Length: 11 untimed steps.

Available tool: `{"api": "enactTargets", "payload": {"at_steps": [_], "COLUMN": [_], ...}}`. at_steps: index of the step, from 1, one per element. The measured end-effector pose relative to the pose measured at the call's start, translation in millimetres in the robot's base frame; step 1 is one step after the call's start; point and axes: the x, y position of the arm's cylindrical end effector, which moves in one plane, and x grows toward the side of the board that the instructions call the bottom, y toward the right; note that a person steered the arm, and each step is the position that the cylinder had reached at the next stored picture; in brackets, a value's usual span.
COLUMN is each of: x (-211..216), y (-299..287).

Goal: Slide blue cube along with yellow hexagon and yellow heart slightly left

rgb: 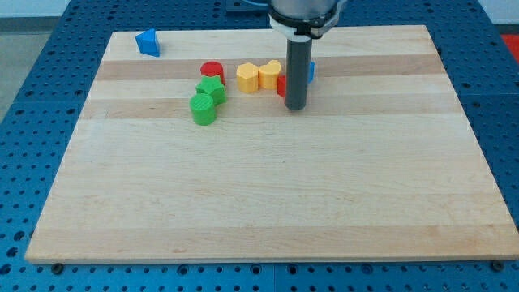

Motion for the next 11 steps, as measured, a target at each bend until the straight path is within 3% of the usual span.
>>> {"api": "enactTargets", "payload": {"at_steps": [1, 3, 5, 9, 11], "x": [-8.1, -21.2, -73.1, -88.1, -64.9], "y": [2.8, 62.8, 68.2, -53.8, -64.5]}}
